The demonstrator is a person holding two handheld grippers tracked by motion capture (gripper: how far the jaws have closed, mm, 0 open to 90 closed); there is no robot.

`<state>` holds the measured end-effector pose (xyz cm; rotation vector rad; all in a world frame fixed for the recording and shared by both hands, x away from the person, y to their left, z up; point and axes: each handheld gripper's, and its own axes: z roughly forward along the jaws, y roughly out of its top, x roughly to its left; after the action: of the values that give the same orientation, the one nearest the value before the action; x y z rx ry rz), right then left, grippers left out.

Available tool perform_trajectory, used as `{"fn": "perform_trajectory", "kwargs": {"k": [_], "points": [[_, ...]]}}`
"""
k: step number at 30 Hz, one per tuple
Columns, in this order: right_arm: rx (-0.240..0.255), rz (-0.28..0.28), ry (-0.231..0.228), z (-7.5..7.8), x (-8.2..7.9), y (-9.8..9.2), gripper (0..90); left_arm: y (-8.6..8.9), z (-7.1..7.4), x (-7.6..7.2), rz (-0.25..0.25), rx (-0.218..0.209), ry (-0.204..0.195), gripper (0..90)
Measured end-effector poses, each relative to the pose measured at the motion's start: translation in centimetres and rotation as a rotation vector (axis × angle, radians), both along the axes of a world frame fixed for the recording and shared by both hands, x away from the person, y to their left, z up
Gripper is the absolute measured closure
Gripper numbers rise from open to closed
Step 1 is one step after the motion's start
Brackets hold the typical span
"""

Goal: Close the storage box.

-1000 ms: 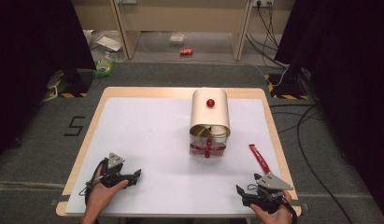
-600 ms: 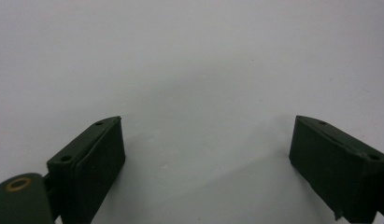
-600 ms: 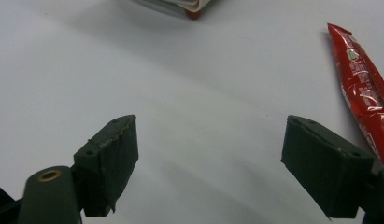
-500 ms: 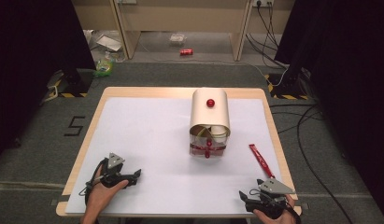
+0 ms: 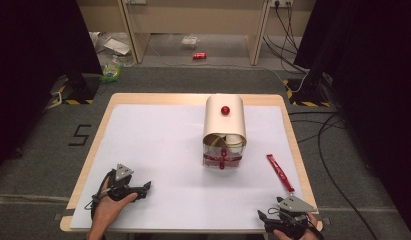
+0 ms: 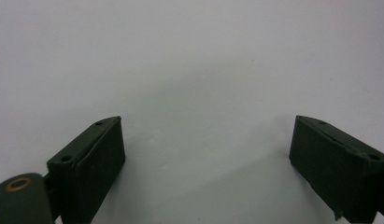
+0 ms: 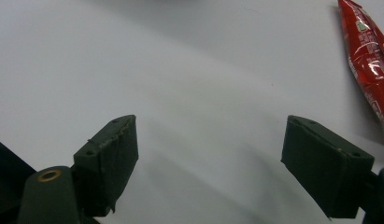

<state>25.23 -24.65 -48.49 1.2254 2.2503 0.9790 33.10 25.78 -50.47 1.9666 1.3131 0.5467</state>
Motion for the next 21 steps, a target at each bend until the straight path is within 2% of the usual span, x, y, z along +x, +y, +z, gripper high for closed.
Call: {"fn": "perform_trajectory", "kwargs": {"k": [8, 11, 15, 21], "points": [[-0.021, 0.018, -0.012, -0.25, -0.35, -0.05, 19.3, 0.0, 0.0, 0.0, 0.0, 0.0, 0.0, 9.7], [-0.051, 0.032, 0.017, -0.73, -0.35, 0.11, 18.9, -0.01, -0.01, 0.0, 0.0, 0.0, -0.001, 9.6], [-0.017, 0.016, 0.027, -0.91, -0.34, -0.2, 17.9, -0.01, 0.0, 0.0, 0.0, 0.001, -0.001, 9.6], [-0.014, 0.014, 0.024, -0.97, -0.42, -0.21, 17.8, -0.01, 0.0, 0.0, 0.0, 0.001, 0.0, 9.6]]}}
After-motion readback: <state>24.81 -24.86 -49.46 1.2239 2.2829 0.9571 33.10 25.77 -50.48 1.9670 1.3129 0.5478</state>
